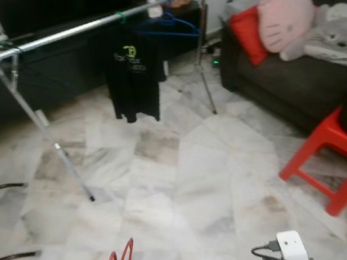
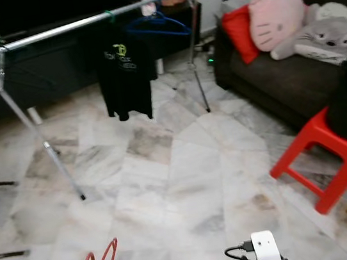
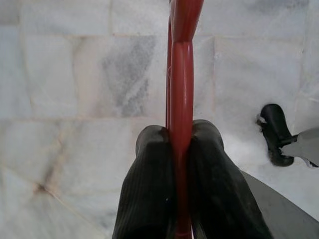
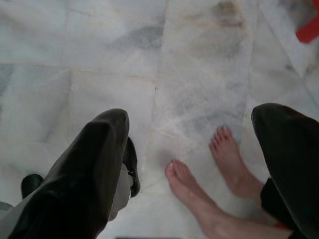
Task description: Hang hanger
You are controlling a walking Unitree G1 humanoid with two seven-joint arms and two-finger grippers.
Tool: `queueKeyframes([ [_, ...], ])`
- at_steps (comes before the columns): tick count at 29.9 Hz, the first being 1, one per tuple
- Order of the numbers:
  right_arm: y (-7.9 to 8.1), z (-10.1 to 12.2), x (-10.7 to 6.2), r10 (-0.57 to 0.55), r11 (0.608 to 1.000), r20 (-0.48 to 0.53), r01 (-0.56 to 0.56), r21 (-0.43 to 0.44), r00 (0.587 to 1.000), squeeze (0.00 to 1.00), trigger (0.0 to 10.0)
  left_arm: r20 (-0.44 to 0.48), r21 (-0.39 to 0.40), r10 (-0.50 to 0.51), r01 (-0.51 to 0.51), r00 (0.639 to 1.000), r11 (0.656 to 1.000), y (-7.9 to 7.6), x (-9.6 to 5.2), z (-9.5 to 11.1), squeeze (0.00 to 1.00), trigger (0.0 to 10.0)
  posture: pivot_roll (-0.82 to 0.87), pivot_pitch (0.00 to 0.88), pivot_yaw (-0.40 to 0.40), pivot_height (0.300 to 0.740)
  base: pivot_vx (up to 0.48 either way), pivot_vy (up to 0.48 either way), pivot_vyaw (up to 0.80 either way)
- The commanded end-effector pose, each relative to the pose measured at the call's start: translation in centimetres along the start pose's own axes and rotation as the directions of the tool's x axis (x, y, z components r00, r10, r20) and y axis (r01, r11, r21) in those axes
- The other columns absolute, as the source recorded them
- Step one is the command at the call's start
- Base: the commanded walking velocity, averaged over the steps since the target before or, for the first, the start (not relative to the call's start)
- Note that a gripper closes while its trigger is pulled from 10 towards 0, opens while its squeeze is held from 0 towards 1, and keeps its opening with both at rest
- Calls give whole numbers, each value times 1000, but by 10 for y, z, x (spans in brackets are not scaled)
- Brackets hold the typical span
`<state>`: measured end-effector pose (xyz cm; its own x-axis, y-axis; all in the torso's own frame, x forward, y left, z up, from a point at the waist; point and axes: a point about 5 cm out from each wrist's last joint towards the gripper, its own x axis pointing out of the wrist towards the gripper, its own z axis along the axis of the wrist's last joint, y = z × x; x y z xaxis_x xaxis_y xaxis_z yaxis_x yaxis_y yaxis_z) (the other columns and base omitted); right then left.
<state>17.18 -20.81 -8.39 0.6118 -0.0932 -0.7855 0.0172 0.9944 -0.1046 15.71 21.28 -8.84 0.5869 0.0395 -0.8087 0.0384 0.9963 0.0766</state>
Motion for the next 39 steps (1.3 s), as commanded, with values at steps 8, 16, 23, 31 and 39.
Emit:
queueKeyframes([
  [8, -1, 1, 0, -2, 1000, 3, 2, 12, 1000, 0, 10000, -2, 3, -2, 2, 1000, 1000, -1, 0, 1, 0, 10000, 7, 0, -15, 740, 0, 215, -769],
  [16, 0, 3, 0, 18, 1000, 29, -18, 8, 999, 0, 10000, 6, 24, -4, 4, 1000, 1000, 0, 1, 3, 0, 10000, 7, 0, -15, 740, 0, 0, -435],
  [23, 1, 9, 0, 64, 997, 80, -59, -59, 995, 0, 10000, 106, 85, -12, 3, 994, 996, 3, 5, 31, 0, 10000, 7, 0, -16, 740, 0, 0, 0],
  [31, 6, 23, -1, 184, 960, 165, -140, -244, 969, 0, 10000, 300, 182, -49, -7, 953, 983, 14, 4, 80, 0, 10000, 8, 0, -15, 740, 0, 0, 0],
  [39, 6, 65, 0, 292, 896, 272, -162, -414, 917, 0, 10000, 335, 424, -179, 22, 925, 906, 12, -1, 100, 0, 10000, -4, 0, -12, 740, 0, 0, 0],
])
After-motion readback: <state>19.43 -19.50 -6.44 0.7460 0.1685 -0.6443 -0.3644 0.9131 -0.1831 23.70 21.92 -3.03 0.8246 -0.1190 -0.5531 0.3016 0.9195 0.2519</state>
